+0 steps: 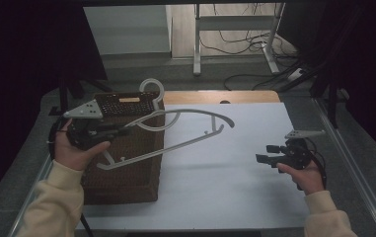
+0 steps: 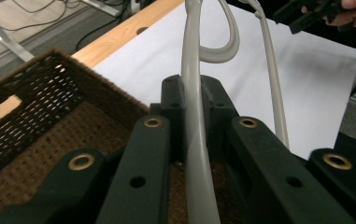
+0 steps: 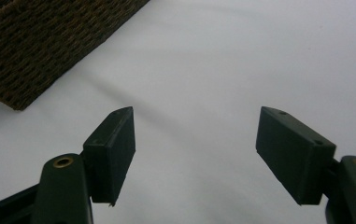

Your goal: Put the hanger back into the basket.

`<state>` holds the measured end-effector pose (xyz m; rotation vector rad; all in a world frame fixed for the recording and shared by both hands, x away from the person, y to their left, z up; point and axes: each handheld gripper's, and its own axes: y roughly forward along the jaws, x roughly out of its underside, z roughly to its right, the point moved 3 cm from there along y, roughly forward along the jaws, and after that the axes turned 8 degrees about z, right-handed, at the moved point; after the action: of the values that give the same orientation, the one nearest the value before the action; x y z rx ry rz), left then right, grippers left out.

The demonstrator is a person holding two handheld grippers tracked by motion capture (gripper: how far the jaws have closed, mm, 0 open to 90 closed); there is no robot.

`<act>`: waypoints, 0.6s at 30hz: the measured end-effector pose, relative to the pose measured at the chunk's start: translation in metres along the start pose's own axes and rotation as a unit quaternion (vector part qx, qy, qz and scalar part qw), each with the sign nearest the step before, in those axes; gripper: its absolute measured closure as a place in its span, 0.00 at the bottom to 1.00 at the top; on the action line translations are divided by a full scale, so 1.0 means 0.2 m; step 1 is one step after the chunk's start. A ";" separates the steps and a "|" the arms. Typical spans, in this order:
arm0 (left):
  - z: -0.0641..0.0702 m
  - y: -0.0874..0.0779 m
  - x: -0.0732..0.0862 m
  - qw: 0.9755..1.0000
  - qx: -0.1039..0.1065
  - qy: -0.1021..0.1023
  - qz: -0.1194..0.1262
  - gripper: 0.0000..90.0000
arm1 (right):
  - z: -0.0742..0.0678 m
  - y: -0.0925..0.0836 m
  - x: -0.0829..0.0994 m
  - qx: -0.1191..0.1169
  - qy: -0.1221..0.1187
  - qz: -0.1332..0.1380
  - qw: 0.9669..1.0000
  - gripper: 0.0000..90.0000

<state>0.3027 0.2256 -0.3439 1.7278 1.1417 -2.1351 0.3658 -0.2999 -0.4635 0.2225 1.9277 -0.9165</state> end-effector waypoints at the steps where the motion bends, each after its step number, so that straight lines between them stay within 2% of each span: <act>1: -0.01 -0.01 0.01 1.000 -0.003 -0.003 0.001 0.91 | 0.00 0.00 0.00 0.000 -0.001 -0.003 1.000 0.32; 6: -0.06 -0.07 0.05 1.000 -0.020 -0.016 0.009 0.91 | -0.02 0.03 0.01 -0.002 -0.004 -0.017 1.000 0.30; 11: -0.11 -0.12 0.10 0.999 -0.034 -0.032 0.007 0.91 | -0.02 0.04 0.02 -0.005 -0.003 -0.024 1.000 0.30; 18: -0.19 -0.18 0.18 0.996 -0.064 -0.057 0.012 0.91 | -0.02 0.05 0.03 -0.008 -0.002 -0.032 0.999 0.30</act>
<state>0.3001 0.2869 -0.3613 1.5382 1.1916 -2.0678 0.3651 -0.2912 -0.4716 0.1500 1.9477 -0.9439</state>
